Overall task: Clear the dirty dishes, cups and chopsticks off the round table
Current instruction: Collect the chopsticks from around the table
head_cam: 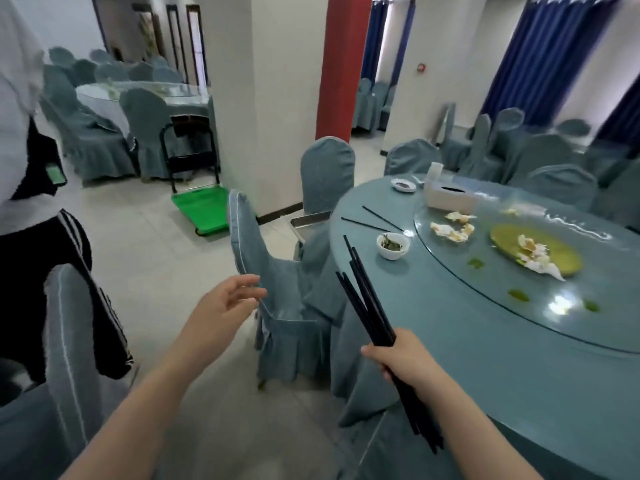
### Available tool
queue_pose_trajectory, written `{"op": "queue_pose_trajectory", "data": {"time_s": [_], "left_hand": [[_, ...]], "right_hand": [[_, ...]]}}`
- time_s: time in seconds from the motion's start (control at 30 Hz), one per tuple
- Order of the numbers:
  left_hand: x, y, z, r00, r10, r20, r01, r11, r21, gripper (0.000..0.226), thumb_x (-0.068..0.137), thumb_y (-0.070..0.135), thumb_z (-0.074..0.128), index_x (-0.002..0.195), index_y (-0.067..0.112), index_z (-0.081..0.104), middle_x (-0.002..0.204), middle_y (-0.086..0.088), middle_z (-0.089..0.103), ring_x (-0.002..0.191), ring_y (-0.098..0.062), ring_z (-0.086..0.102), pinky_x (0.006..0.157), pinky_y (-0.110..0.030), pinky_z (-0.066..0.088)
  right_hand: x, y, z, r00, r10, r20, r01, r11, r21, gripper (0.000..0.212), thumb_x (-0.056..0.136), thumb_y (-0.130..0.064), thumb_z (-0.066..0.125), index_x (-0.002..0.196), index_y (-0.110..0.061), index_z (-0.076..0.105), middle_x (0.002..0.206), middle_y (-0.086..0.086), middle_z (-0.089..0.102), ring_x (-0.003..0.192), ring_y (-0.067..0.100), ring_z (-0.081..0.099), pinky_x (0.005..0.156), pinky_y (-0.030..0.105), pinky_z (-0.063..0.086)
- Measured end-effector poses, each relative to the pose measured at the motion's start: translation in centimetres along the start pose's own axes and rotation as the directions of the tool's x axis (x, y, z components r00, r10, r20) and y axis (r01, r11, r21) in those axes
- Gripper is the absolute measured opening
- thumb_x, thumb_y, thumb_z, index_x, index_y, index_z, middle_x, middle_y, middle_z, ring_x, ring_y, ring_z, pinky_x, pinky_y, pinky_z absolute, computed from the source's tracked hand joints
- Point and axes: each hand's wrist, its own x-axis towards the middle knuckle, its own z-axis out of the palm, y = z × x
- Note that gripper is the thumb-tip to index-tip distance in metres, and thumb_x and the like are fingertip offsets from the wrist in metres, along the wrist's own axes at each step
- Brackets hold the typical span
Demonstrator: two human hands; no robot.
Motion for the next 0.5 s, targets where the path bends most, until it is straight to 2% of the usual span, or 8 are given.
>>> {"op": "queue_pose_trajectory", "data": {"time_s": [0.07, 0.23, 0.5], "left_hand": [[3.9, -0.4, -0.2, 0.999, 0.006, 0.035, -0.007, 1.000, 0.007, 0.032, 0.093, 0.005, 0.051, 0.107, 0.033, 0.057, 0.101, 0.012, 0.070, 0.095, -0.001, 0.064, 0.077, -0.019, 0.047], [12.3, -2.2, 1.4, 0.980, 0.027, 0.197, -0.039, 0.997, 0.060, 0.036, 0.092, 0.006, 0.053, 0.100, 0.041, 0.059, 0.100, 0.016, 0.069, 0.096, 0.000, 0.064, 0.084, -0.022, 0.048], [27.6, -3.3, 5.8, 0.945, 0.024, 0.327, -0.077, 0.986, 0.150, 0.032, 0.092, 0.006, 0.052, 0.099, 0.037, 0.061, 0.101, 0.015, 0.069, 0.098, 0.001, 0.062, 0.080, -0.014, 0.045]], "right_hand": [[1.9, -0.3, 0.1, 0.997, 0.037, -0.063, -0.034, 0.998, 0.048, 0.020, 0.077, -0.018, 0.072, 0.072, -0.015, 0.053, 0.046, -0.005, 0.051, 0.041, 0.012, 0.046, 0.043, 0.022, 0.041], [6.8, 0.2, -0.7, 0.971, 0.147, -0.191, -0.118, 0.981, 0.155, 0.010, 0.080, -0.012, 0.069, 0.076, -0.011, 0.060, 0.050, -0.001, 0.051, 0.040, 0.013, 0.045, 0.042, 0.024, 0.040], [20.3, 0.7, -4.4, 0.927, 0.243, -0.288, -0.139, 0.931, 0.337, 0.011, 0.083, -0.004, 0.064, 0.076, -0.006, 0.056, 0.047, 0.004, 0.048, 0.038, 0.017, 0.039, 0.040, 0.026, 0.034]]}}
